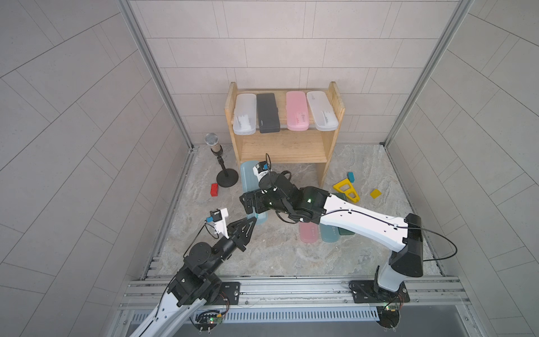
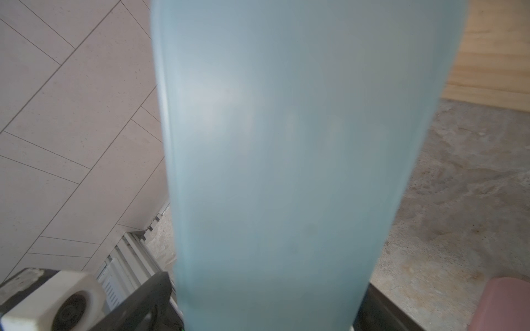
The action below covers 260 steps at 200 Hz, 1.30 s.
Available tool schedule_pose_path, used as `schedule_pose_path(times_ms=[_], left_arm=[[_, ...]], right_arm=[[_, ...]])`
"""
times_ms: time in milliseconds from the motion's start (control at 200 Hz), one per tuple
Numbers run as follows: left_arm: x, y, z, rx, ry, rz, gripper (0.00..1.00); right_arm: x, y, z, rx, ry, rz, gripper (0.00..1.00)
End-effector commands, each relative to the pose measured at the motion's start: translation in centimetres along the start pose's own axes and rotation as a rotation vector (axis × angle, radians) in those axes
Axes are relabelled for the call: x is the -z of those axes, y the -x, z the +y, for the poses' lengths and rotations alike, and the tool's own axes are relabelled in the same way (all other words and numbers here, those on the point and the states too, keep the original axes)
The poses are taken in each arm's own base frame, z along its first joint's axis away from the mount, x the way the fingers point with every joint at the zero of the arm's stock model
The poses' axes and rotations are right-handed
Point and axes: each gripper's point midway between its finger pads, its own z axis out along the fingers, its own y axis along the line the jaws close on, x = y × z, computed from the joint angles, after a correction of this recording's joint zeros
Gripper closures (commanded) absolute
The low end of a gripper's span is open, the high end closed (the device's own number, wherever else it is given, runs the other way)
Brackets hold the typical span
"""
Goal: Remove the pencil cases from the shelf
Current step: Pick up the pencil case from the shelf, then place the pencil case at the center of the board.
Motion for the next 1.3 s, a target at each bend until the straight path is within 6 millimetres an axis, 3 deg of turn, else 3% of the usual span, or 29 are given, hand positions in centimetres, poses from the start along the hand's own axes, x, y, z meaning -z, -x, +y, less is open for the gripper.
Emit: schedule_pose_path(times_ms=[0, 215, 235, 255, 375, 425, 455, 585, 745, 916, 1111, 1296], left_arm=[[0.2, 1.0, -1.1, -0.012, -0.054, -0.047, 1.0], [0.2, 0.8, -1.3, -0.014, -0.065, -0.038, 1.0], [0.2, 0.9, -1.3, -0.013, -0.064, -0.038, 0.96], [0.2, 0.9, -1.3, -0.013, -0.065, -0.039, 0.9], [0.4, 0.9, -0.7, -0.014, -0.032, -0.044, 0.26], [0.5, 0.9, -0.1, -0.017, 0.003, -0.044, 0.06], [0.5, 0.9, 0.4, -0.02, 0.03, -0.042, 0.01], [1.0, 0.9, 2.4, -0.051, 0.163, -0.028, 0.0], [1.7, 2.2, 4.1, -0.125, 0.311, -0.035, 0.0], [0.7, 2.8, 4.6, -0.198, 0.419, 0.042, 0.0], [-1.7, 2.3, 4.1, -0.208, 0.428, 0.147, 0.0], [-1.4, 2.5, 4.0, -0.188, 0.417, 0.117, 0.0]], right_arm=[[0.3, 0.1, -0.4, 0.01, -0.032, -0.011, 0.03], [0.7, 0.1, -0.8, 0.01, -0.042, -0.018, 0.18], [0.7, 0.1, -1.0, 0.007, -0.045, -0.021, 0.2], [0.7, 0.1, -1.0, 0.008, -0.045, -0.022, 0.2], [0.9, -0.4, -2.3, -0.005, -0.063, -0.022, 0.24], [1.2, -0.6, -3.3, -0.015, -0.077, -0.025, 0.24], [1.4, -0.7, -3.9, -0.024, -0.083, -0.025, 0.24], [2.5, -1.9, -7.6, -0.066, -0.125, -0.007, 0.24], [1.9, -5.9, -12.6, -0.133, -0.187, 0.096, 0.23], [0.5, -7.9, -13.8, -0.157, -0.214, 0.16, 0.23], [-2.7, -9.9, -14.8, -0.216, -0.246, 0.224, 0.19], [-5.0, -11.2, -16.9, -0.238, -0.316, 0.26, 0.2]])
